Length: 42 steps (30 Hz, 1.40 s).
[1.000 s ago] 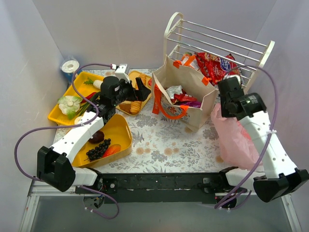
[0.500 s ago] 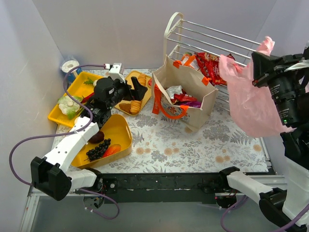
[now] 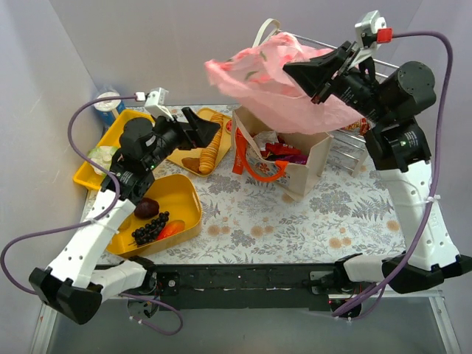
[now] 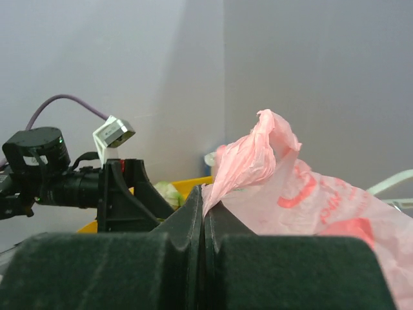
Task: Place the mixed food into the grocery bags and tie them
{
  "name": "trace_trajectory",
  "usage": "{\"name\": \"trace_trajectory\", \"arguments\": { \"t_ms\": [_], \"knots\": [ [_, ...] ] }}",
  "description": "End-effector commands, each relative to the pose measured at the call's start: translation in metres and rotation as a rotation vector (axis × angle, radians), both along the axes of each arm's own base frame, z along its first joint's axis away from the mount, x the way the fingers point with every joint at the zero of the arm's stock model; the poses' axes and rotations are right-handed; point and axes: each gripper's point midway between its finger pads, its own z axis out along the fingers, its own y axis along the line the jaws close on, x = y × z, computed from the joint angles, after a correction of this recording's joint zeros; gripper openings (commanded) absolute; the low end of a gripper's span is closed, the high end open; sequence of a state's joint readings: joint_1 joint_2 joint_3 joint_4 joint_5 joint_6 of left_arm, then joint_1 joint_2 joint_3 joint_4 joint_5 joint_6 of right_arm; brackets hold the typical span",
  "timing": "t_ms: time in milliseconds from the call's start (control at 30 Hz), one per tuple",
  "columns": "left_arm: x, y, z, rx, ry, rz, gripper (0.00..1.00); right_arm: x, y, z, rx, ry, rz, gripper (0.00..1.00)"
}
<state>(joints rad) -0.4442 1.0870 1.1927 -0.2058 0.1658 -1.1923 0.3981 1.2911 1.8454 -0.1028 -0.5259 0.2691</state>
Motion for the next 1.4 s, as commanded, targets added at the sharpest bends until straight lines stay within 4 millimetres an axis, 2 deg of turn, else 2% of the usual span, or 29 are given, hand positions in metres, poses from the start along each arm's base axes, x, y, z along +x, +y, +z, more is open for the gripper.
{"name": "trace_trajectory", "arguments": {
  "t_ms": [0,33,67,167,200,233,267,300,333,367,400,500,667,800,867,900,1033,1067,1133,1300,1367],
  "knots": [
    [-0.031,0.007,0.064,-0.161,-0.052,-0.022,0.98,-0.052,0.021,0.035,0.064,-0.164,0.187,0.01],
    [-0.033,0.008,0.068,-0.175,-0.050,-0.020,0.98,-0.048,0.031,0.025,0.055,-0.140,0.206,0.01],
    [-0.033,0.009,0.071,-0.193,-0.045,-0.011,0.98,-0.054,0.041,0.022,0.060,-0.134,0.228,0.01],
    [-0.025,0.017,0.060,-0.191,0.007,0.055,0.98,-0.053,0.060,0.004,0.057,-0.112,0.247,0.01],
    [-0.021,0.024,0.054,-0.188,0.023,0.096,0.98,-0.052,0.063,-0.001,0.055,-0.101,0.252,0.01],
    [-0.019,0.026,0.039,-0.183,0.054,0.113,0.98,-0.053,0.066,-0.003,0.060,-0.107,0.259,0.01],
    [-0.018,0.028,0.034,-0.189,0.062,0.129,0.98,-0.053,0.072,-0.015,0.052,-0.085,0.269,0.01],
    [-0.021,0.035,0.038,-0.222,0.047,0.154,0.98,-0.052,0.074,-0.019,0.050,-0.077,0.273,0.01],
    [-0.021,0.038,0.028,-0.229,0.060,0.167,0.98,-0.055,0.076,-0.022,0.047,-0.079,0.277,0.01],
    [-0.022,0.042,0.026,-0.241,0.054,0.185,0.98,-0.052,0.079,-0.034,0.034,-0.056,0.280,0.01],
    [-0.027,0.049,0.034,-0.270,0.024,0.210,0.98,-0.052,0.080,-0.038,0.030,-0.053,0.282,0.01],
    [-0.022,0.066,0.022,-0.261,0.040,0.308,0.98,-0.056,0.083,-0.052,0.023,-0.033,0.294,0.01],
    [-0.012,0.058,-0.011,-0.225,0.123,0.294,0.98,-0.063,0.087,-0.065,0.018,-0.015,0.313,0.01],
    [-0.002,0.056,-0.030,-0.233,0.159,0.291,0.98,-0.066,0.091,-0.087,0.023,0.027,0.327,0.01],
    [0.002,0.058,-0.036,-0.234,0.168,0.307,0.96,-0.069,0.090,-0.089,0.037,0.035,0.327,0.01],
    [0.002,0.059,-0.041,-0.235,0.167,0.313,0.93,-0.071,0.090,-0.091,0.051,0.043,0.335,0.01],
    [0.001,0.064,-0.044,-0.230,0.135,0.326,0.68,-0.079,0.097,-0.114,0.077,0.109,0.361,0.01],
    [0.001,0.067,-0.045,-0.223,0.128,0.338,0.58,-0.081,0.100,-0.117,0.079,0.117,0.371,0.01],
    [0.000,0.076,-0.047,-0.202,0.106,0.374,0.49,-0.088,0.113,-0.125,0.070,0.133,0.402,0.01],
    [-0.006,0.085,-0.043,-0.124,0.044,0.385,0.13,-0.097,0.139,-0.139,0.058,0.160,0.416,0.01],
    [-0.010,0.091,-0.041,-0.092,0.022,0.401,0.10,-0.102,0.144,-0.139,0.074,0.172,0.411,0.01]
  ]
}}
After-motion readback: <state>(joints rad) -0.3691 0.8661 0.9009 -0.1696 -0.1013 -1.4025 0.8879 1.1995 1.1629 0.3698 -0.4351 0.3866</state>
